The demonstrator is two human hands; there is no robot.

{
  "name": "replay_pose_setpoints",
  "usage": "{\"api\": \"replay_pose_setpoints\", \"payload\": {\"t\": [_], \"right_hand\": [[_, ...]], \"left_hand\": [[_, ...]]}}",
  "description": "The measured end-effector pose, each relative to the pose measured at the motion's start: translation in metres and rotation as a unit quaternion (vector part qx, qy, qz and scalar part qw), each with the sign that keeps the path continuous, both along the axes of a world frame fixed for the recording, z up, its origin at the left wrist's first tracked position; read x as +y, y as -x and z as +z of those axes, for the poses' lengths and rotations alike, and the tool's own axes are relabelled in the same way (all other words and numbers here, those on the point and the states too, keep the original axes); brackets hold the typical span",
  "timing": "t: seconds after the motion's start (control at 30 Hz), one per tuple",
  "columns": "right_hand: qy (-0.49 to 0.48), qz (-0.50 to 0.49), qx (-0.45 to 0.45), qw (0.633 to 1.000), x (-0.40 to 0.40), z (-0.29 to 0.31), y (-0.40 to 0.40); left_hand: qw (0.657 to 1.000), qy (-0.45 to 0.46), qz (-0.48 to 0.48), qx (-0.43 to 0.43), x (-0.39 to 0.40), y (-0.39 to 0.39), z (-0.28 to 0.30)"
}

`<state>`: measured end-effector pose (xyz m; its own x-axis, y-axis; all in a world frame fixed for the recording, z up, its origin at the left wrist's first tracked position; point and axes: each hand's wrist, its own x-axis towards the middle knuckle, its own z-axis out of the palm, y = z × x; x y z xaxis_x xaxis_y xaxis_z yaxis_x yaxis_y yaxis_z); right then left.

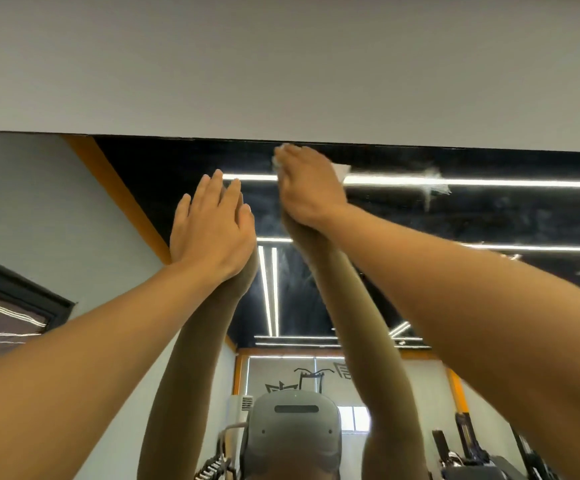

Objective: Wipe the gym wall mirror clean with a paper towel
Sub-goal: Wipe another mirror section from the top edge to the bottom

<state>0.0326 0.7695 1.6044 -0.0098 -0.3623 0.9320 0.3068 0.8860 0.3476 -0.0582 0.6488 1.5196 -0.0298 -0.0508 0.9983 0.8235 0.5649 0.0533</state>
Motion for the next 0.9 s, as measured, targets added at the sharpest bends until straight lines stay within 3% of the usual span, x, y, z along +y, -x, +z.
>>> {"api": "replay_pose_setpoints", "payload": {"t": [0.17, 0.43, 0.57, 0.67, 0.9], "right_hand": [[0.009, 0.004, -0.051, 0.999, 0.024, -0.005, -0.03], [0.205, -0.006, 0.109, 0.973, 0.159, -0.009, -0.162], [0.237, -0.019, 0.164, 0.957, 0.167, 0.0, -0.161], [0.194, -0.032, 0.139, 0.97, 0.135, 0.013, -0.134], [-0.032, 0.016, -0.021, 0.999, 0.042, -0.011, -0.046]], "left_hand": [[1.0, -0.007, 0.001, -0.021, 0.034, -0.019, -0.004], [0.998, 0.047, 0.005, 0.034, 0.059, -0.037, -0.006], [0.998, 0.06, 0.016, 0.021, 0.054, -0.034, -0.01], [0.998, 0.055, 0.019, 0.028, 0.055, -0.033, -0.013], [0.998, 0.036, 0.027, 0.042, 0.057, -0.027, -0.014]]}}
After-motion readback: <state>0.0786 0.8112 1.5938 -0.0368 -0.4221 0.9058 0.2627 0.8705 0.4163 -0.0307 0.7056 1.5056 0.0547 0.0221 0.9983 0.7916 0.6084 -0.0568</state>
